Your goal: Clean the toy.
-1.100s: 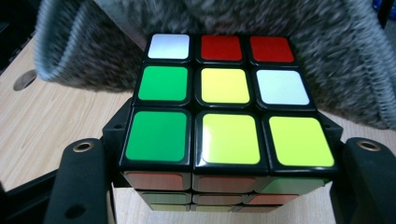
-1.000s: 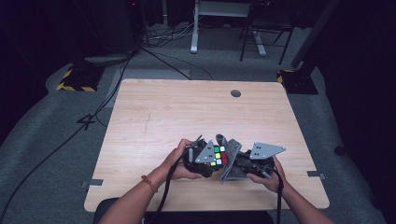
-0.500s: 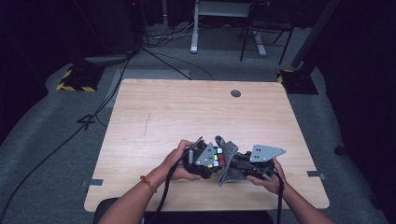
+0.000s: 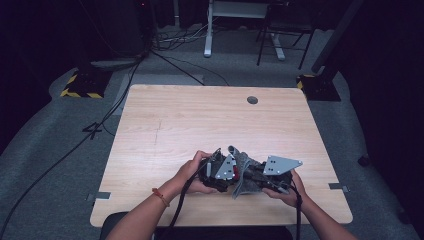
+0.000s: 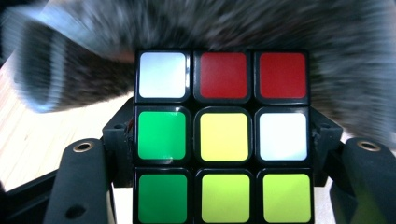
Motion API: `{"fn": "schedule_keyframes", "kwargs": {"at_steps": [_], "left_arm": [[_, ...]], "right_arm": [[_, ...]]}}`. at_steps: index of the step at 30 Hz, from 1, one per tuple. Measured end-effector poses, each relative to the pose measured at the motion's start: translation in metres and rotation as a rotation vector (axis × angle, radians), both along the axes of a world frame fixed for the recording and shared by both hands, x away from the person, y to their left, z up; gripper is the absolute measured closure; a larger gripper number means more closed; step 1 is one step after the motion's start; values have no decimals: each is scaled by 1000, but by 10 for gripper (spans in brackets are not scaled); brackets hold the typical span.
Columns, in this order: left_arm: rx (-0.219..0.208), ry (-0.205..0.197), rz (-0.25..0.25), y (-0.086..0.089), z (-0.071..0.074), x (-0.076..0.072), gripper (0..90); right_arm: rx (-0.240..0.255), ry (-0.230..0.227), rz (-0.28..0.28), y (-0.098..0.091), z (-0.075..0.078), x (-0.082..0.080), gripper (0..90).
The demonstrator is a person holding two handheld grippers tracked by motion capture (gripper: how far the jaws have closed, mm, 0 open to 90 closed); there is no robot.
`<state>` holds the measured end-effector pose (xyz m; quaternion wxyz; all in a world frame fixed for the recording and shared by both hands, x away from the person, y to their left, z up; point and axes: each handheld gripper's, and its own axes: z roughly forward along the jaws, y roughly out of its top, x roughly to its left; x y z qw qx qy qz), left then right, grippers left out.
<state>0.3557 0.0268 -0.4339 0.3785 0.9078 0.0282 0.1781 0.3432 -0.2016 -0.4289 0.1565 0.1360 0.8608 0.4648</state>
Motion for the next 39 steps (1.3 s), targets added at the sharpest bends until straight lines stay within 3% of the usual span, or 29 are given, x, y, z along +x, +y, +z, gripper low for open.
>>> {"fn": "schedule_keyframes", "kwargs": {"at_steps": [5, 14, 17, 21, 24, 28, 34, 37, 39], "left_arm": [[-47, 3, -14, 4, 5, -1, 332], [-91, 19, -29, 8, 9, -1, 332], [-74, 4, -20, 6, 8, -1, 331], [-59, 2, -3, 6, 6, 0, 330], [-13, -5, -1, 0, 1, -1, 329], [7, 0, 0, -3, -2, 0, 328], [47, -12, 7, -8, -6, -1, 328], [48, -16, 5, -5, -6, 0, 331], [25, -8, 6, -2, -4, 0, 332]], "right_arm": [[-23, 61, -28, -6, -13, 11, 763], [-42, 80, -33, -6, -16, 14, 762], [-37, 85, -36, -6, -17, 15, 761], [-37, 46, -51, -4, -11, 11, 763], [-5, 28, -21, -2, -2, 5, 763], [9, -3, -1, 4, 7, -5, 762], [19, -15, 24, 11, 12, -8, 760], [10, -11, 22, 11, 10, -7, 760], [-2, -10, 6, 7, 7, -3, 760]]}}
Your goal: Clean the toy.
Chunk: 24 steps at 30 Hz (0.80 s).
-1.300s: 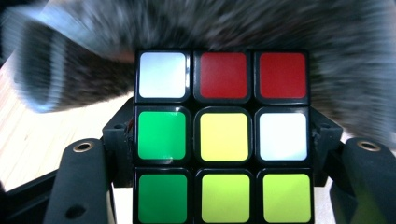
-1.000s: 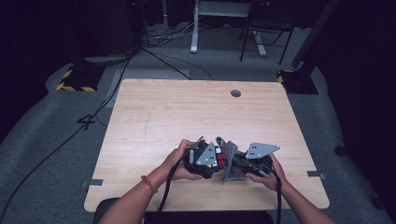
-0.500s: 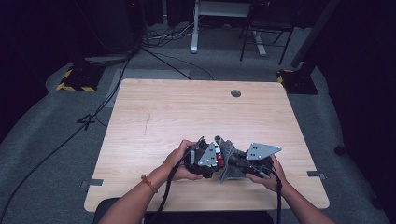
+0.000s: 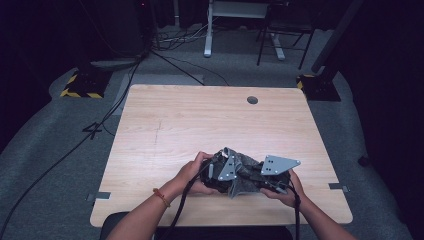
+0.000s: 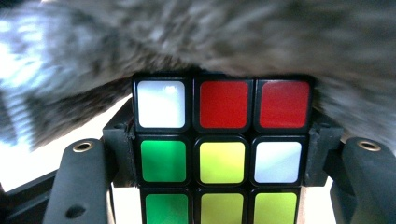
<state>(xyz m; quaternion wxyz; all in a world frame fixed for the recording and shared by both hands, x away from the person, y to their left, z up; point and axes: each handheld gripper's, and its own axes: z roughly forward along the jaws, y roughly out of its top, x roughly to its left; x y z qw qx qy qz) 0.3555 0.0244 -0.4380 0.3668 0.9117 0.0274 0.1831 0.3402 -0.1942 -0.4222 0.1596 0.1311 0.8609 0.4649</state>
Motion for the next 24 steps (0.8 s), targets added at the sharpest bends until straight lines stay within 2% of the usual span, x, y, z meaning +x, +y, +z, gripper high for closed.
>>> {"fn": "schedule_keyframes", "kwargs": {"at_steps": [3, 4, 7, 8, 10, 12, 16, 20, 24], "left_arm": [[-27, -14, -3, 3, 4, -1, 331], [-43, -2, -5, 4, 5, -1, 331], [-75, -10, -18, 7, 9, -2, 331], [-101, 7, -26, 9, 11, -3, 331], [-120, -6, -40, 10, 15, -4, 332], [-146, 2, -51, 11, 17, -5, 332], [-114, -15, -36, 9, 14, -5, 329], [-112, 9, -31, 11, 12, -1, 325], [-75, -3, -17, 8, 8, 1, 324]], "right_arm": [[-4, 26, -30, -7, -7, 8, 760], [-15, 27, -41, -9, -9, 10, 760], [-24, 58, -65, -15, -17, 17, 760], [-35, 63, -71, -16, -19, 19, 759], [-39, 92, -74, -18, -25, 23, 759], [-46, 101, -66, -16, -28, 24, 759], [4, 99, -32, -15, -23, 20, 757], [47, 99, -33, -18, -18, 16, 757], [68, 67, -30, -18, -8, 10, 757]]}}
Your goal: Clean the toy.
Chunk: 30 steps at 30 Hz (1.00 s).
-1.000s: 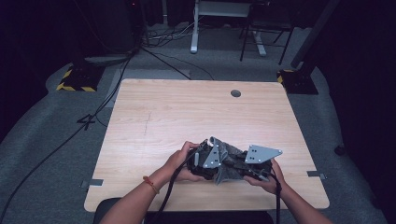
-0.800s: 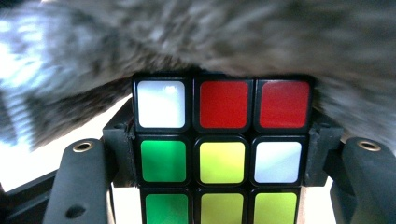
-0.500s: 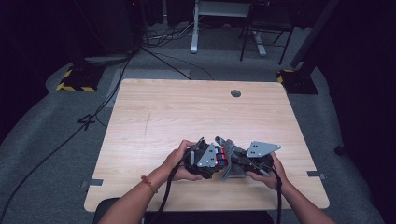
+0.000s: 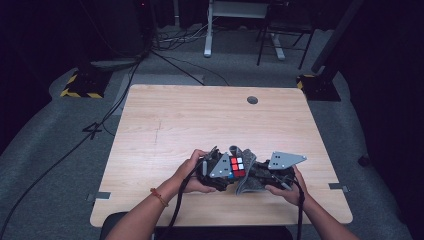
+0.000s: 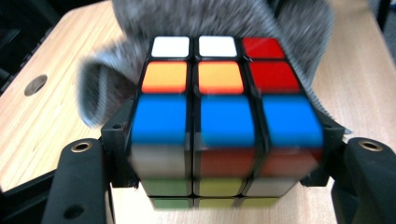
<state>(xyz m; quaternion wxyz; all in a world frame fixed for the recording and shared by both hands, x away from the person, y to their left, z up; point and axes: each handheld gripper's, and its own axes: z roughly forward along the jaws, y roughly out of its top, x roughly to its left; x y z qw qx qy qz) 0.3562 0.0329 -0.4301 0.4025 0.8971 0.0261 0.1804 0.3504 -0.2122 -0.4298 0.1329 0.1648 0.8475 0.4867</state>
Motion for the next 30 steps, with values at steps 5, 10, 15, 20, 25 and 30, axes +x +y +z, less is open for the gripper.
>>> {"fn": "schedule_keyframes", "kwargs": {"at_steps": [5, 10, 15, 20, 25, 30], "left_arm": [[23, -7, 10, -4, -2, -1, 329], [-6, 1, -3, -2, 2, -3, 332], [-57, 14, -2, 2, 6, -3, 332], [-69, 29, -5, 5, 7, -1, 332], [-28, 39, -2, 2, -1, 0, 333], [-60, 45, -15, -1, 2, -5, 333]], "right_arm": [[-36, -63, -4, 6, 6, -9, 752], [-66, -47, -17, 7, -1, -3, 751], [-98, 17, -24, 8, -19, 7, 751], [-93, 32, -21, 8, -21, 8, 750], [-26, -9, 10, 3, -4, -3, 750], [-48, -28, -17, 3, -1, -4, 749]]}}
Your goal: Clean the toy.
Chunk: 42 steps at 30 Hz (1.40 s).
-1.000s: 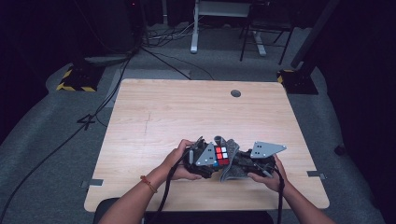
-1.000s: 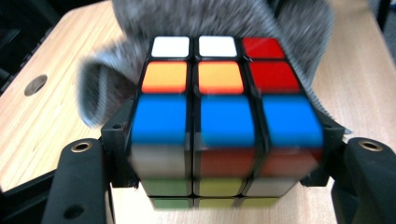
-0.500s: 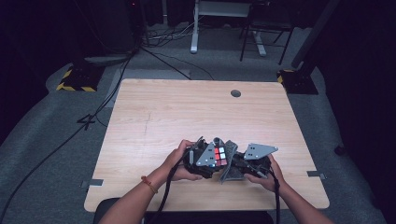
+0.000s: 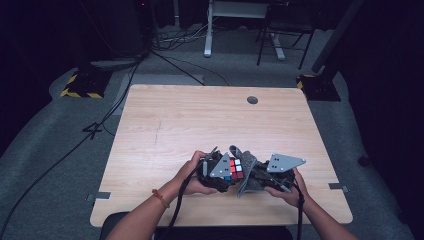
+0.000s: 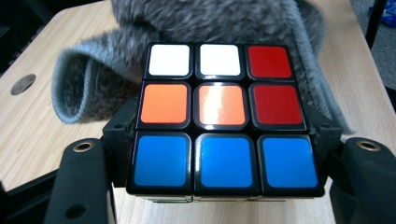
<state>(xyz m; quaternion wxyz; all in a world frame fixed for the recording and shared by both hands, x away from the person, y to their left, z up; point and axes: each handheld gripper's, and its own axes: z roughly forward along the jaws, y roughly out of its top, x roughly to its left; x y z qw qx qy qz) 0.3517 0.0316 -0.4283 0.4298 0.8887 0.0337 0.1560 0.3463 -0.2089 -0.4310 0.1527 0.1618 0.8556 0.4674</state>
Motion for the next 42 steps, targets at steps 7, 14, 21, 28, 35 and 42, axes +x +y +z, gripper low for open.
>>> {"fn": "schedule_keyframes", "kwargs": {"at_steps": [7, 14, 21, 28, 35, 42], "left_arm": [[-59, 15, -15, 3, 7, -3, 332], [-18, 3, -17, 3, 5, -2, 333], [62, -17, 12, -4, -4, 1, 332], [94, -24, 56, -6, -9, 6, 332], [38, -21, 103, 18, 3, 14, 333], [36, 32, 154, 47, 3, 22, 332]], "right_arm": [[-79, 82, 27, 7, -20, 5, 749], [-69, 73, 22, 6, -16, 5, 748], [-14, 30, 13, 2, -2, -1, 748], [43, 11, 40, -2, 9, -4, 744], [54, 7, 22, -14, 17, 1, 748], [-32, -3, -101, -37, 12, 19, 745]]}}
